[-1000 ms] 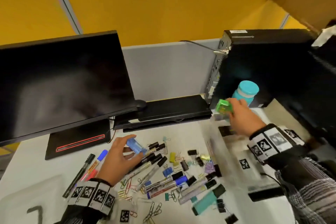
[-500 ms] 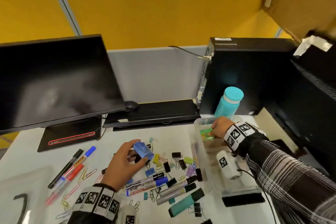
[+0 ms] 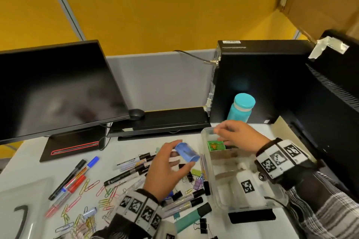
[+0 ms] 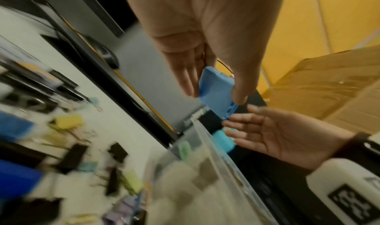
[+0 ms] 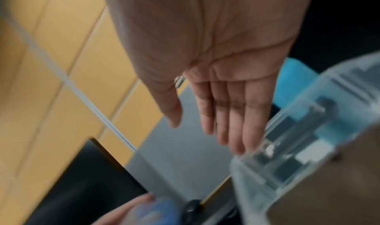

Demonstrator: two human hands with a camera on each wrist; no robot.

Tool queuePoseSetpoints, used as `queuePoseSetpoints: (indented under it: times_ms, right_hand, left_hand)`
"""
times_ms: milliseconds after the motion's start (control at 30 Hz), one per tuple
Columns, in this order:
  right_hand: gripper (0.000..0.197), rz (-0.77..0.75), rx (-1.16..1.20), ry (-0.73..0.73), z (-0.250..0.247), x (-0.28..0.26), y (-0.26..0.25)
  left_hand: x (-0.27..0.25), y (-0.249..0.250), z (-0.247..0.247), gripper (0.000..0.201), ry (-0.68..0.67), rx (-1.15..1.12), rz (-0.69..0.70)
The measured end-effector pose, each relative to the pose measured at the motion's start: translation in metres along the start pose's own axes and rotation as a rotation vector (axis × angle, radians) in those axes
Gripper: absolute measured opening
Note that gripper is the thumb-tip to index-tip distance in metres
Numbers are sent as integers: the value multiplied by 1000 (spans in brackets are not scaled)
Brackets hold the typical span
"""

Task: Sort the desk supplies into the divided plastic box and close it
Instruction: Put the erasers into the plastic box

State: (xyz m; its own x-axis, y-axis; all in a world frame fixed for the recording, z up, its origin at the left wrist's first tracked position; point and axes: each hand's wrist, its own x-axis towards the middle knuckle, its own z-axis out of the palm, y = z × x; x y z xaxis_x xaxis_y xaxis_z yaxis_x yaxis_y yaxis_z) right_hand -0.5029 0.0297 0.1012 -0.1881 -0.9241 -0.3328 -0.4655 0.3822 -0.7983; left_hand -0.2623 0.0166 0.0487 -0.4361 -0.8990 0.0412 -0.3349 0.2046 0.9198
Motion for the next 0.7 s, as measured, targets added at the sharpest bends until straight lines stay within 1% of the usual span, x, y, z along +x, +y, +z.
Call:
queuePoseSetpoints:
  times_ms: [67,100,133,233,267,333,367,400,433,467,500,533,600,700]
  right_hand:
    - [29,72,207,-178,3,-11,-4]
    - [31,83,263,-242,3,-15,-3]
    - [30,73,280,-276,2,-18,0]
    - [29,45,336,-224,-10,-18,16]
    - [30,45,363,-208,-16,-17,22]
    - [26,51,356,-192,-26,-12,33]
    - [22,55,312,-158,-29,-7,39]
    - [16,62,241,-83,-33,-2,45]
    - [12,73,136,30,-36,4,50]
    - [14,85,4,155,-39,10,55]
    - [18,101,-138,238,-40,15,57]
    - [21,116,-289,257,-40,18,57]
    - [26,119,-544,204,-36,24,54]
    - [33,61,-777,120,-29,38,51]
  left_hand:
    - [5,15,22,53,-30,-52,54]
    - [8,20,31,54,-48,-76,75]
    - [12,23,40,55,-63,-96,88]
    - [22,31,55,58,-116,-105,112]
    - [24,32,58,60,-142,-70,130]
    - [30,34,63,66,-187,66,187]
    - [34,33,65,68,-200,146,208]
    - [37,33,67,70,-208,226,217]
    - [41,33,68,69,-205,299,219]
    - [45,31,68,68,-199,361,212]
    - [48,28,69,65,-199,409,197]
    - [50,24,70,64,-212,444,173]
    - [50,14,72,65,-258,483,147]
    - [49,3,74,64,-313,459,144]
